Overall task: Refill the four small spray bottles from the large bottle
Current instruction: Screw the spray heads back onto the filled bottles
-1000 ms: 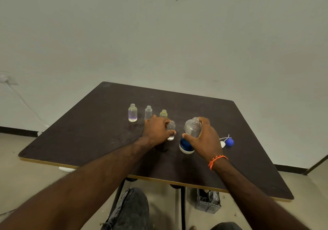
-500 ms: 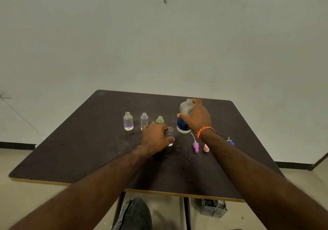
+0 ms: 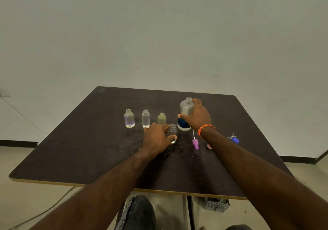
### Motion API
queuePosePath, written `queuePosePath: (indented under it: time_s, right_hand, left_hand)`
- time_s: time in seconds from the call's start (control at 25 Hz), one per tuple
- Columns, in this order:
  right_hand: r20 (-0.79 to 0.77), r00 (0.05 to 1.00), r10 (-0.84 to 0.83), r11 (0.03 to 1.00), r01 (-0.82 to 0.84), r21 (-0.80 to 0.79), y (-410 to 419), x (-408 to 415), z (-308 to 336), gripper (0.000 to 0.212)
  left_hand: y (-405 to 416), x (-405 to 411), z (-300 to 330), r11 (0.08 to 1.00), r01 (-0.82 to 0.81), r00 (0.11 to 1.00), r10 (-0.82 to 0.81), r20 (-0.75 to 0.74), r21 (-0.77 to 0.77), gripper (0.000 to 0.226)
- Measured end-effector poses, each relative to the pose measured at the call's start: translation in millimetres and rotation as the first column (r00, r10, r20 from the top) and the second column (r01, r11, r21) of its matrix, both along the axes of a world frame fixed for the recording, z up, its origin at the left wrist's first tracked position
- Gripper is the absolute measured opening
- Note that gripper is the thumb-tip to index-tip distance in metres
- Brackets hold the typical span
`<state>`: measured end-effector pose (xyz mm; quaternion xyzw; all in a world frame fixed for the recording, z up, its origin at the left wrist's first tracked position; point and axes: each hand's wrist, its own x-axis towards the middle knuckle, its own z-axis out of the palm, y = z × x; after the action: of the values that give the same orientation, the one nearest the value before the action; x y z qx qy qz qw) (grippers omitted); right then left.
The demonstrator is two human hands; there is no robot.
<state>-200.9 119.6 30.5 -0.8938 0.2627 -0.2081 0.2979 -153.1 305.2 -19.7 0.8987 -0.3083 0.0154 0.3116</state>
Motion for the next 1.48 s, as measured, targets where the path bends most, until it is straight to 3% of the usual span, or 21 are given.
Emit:
queuePosePath:
  time_s: [0.16,0.36,0.6,0.88,1.0,1.08,1.2,1.32,1.48]
  right_hand:
    - [-0.097,0.995,-0.019,1.0,0.02,0.005,-6,-17,-5,0.109]
    - [-0.244,0.962,-0.126,0.937,0.034,-0.349,-4,-60,-7,0.055]
    - [-0.441,0.884,-0.154,0.866,-0.094,-0.492,20,-87,-30,0.04]
    - [-0.267,0.955,-0.132,0.879,-0.012,-0.476,42,-100,-31,0.028]
    - [-0.05,0.999,-0.004,0.951,-0.012,-0.31,45,-106,-21,0.023]
    - [0.117,0.991,0.07,0.984,-0.049,-0.17,51,-106,-10,0.014]
    - [0.289,0.954,0.081,0.995,-0.059,-0.083,63,-104,19,0.007]
    - [0.32,0.942,0.1,0.995,-0.087,-0.054,69,-96,50,0.008]
    - [0.176,0.969,0.176,0.977,-0.15,-0.15,73,-78,59,0.01]
  left_hand:
    - [0,0,0,1.0,-0.001,1.0,0.0,0.009,0.01,0.046]
    - [0,-1,-2,1.0,-0.013,0.999,0.013,-0.032,0.014,0.045]
    - [0,-6,2,0.998,-0.038,0.999,0.038,-0.017,0.043,0.038]
    - [14,-19,10,0.996,-0.005,1.0,0.004,0.007,0.085,0.033]
    - [24,-22,8,0.996,0.019,1.0,-0.017,-0.021,0.088,0.029]
    - [29,-23,8,0.997,0.024,0.999,-0.021,-0.037,0.077,0.028]
    - [29,-25,11,0.998,0.001,0.998,0.002,-0.059,0.062,0.035]
    - [28,-24,9,0.999,-0.009,0.996,0.013,-0.089,0.043,0.034]
    - [30,-23,2,1.0,-0.028,0.993,0.028,-0.112,-0.006,0.033]
